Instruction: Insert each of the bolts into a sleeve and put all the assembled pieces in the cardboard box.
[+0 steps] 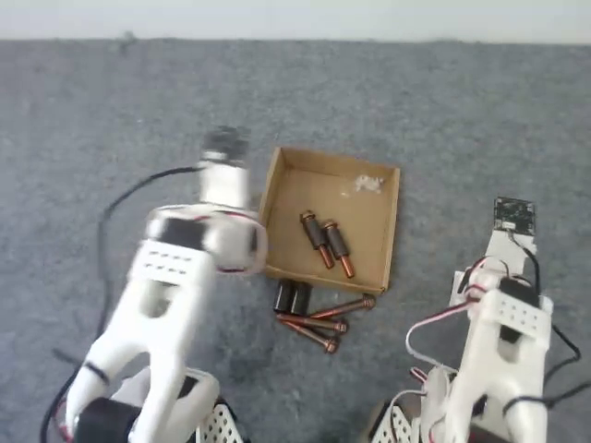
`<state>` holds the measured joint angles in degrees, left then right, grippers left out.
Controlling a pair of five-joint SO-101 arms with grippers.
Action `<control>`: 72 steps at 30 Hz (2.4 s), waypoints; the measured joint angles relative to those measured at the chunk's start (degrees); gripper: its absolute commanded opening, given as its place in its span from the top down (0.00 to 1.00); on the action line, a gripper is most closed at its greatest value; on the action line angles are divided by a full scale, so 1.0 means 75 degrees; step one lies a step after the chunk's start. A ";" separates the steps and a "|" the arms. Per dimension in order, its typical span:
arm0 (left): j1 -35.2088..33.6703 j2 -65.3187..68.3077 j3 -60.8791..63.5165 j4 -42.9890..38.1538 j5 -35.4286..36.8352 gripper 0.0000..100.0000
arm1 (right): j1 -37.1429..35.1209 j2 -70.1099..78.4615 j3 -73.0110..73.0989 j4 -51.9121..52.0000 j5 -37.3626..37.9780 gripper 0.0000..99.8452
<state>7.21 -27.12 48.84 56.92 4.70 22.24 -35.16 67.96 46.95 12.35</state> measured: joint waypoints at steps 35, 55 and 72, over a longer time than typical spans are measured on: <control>0.5404 0.3259 -0.0961 -0.0785 -0.2485 0.81 | -0.0035 0.0996 -0.0586 -0.0023 0.0000 0.99; 0.4970 0.5064 -0.2579 -0.0129 -0.2825 0.88 | -0.0047 0.0996 -0.0586 -0.0023 0.0012 0.99; 0.5298 0.5697 -0.3388 0.0598 -0.2895 0.95 | -0.0047 0.0996 -0.0586 -0.0023 0.0012 0.99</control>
<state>46.95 15.60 23.43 61.41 -17.01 21.89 -27.69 63.56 46.77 12.44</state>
